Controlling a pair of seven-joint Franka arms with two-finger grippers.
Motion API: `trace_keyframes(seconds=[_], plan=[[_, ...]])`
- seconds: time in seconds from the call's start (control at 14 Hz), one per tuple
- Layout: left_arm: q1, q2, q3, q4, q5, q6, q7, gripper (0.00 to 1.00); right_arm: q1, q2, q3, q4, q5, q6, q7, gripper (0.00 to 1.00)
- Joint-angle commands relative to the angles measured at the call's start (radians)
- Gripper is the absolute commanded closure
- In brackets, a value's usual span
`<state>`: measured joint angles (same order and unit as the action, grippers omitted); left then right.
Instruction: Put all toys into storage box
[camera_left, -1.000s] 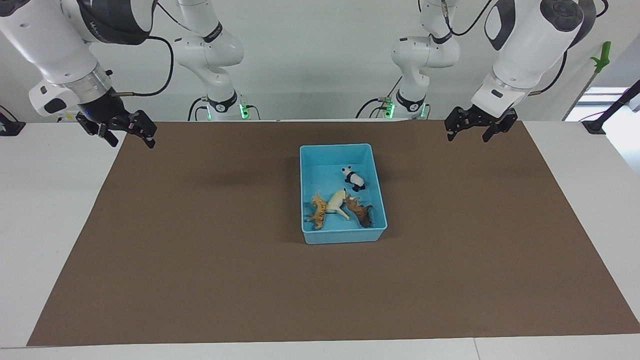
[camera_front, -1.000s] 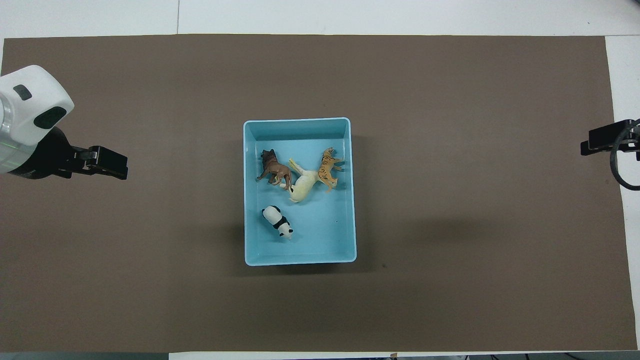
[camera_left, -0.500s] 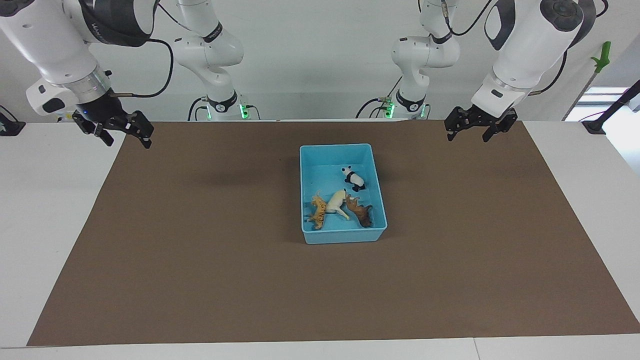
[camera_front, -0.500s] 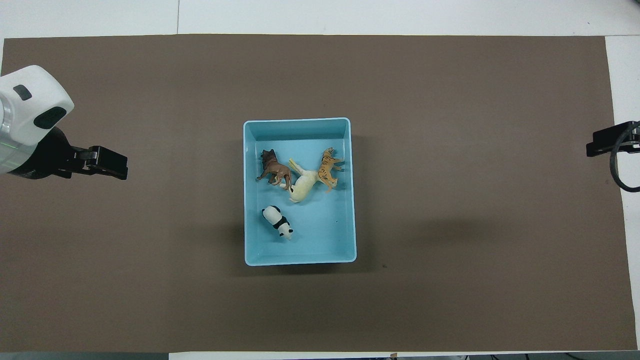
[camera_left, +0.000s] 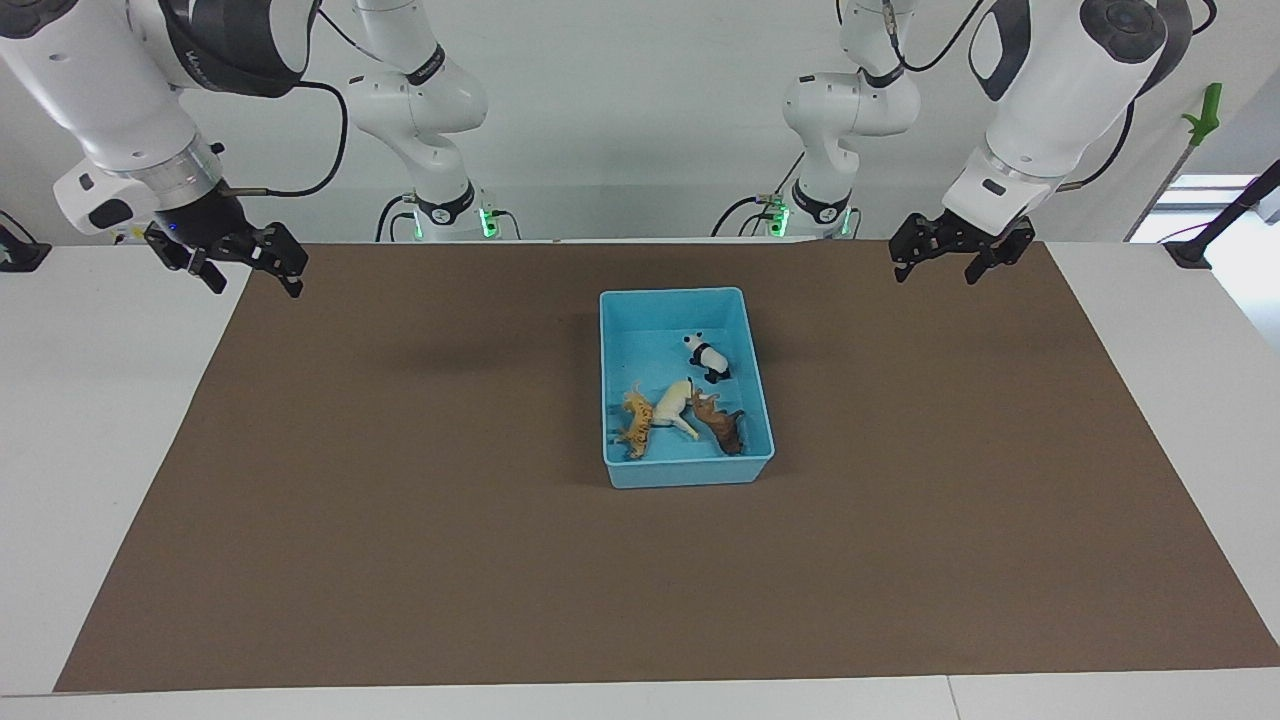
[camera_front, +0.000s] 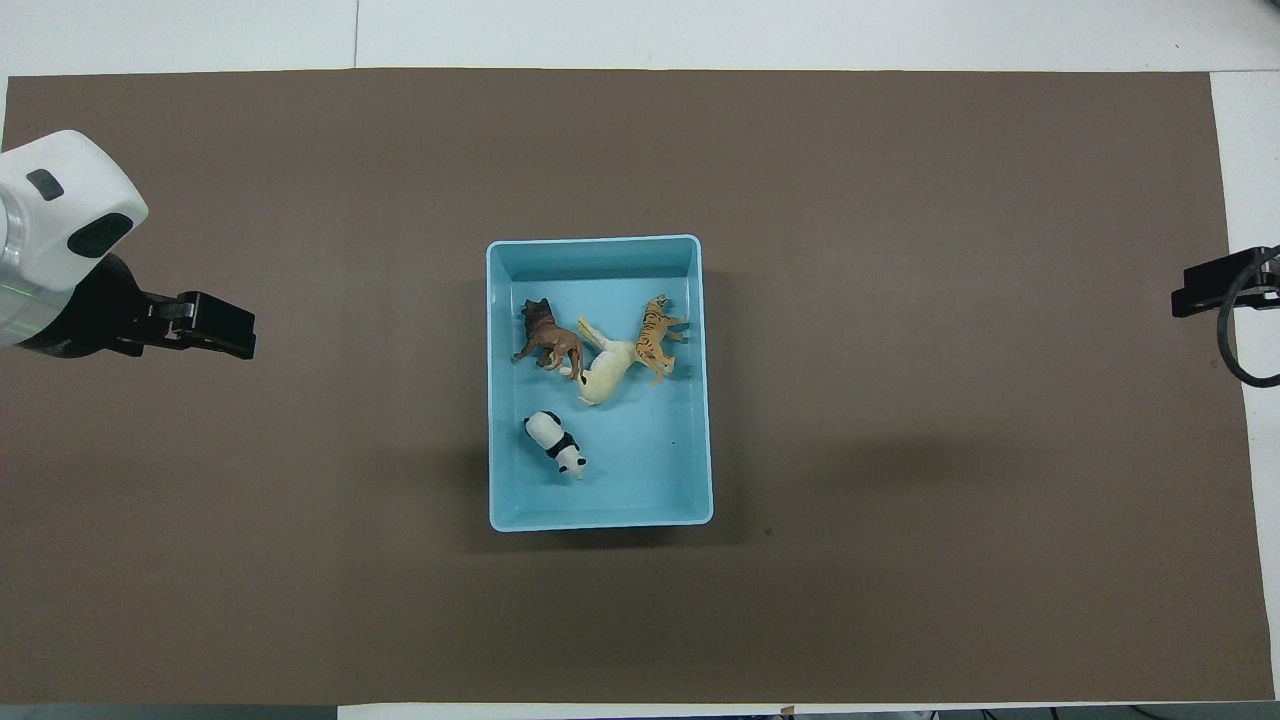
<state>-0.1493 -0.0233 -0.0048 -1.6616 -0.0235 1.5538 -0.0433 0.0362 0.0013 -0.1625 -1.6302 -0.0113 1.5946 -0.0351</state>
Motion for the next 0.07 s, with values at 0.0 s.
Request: trace_keyframes(seconds=[0.0], plan=[[0.013, -0.027, -0.004, -0.032, -0.01, 0.017, 0.013, 0.0, -0.002, -0.014, 0.006, -0.016, -0.01, 0.002, -0.012, 0.0]])
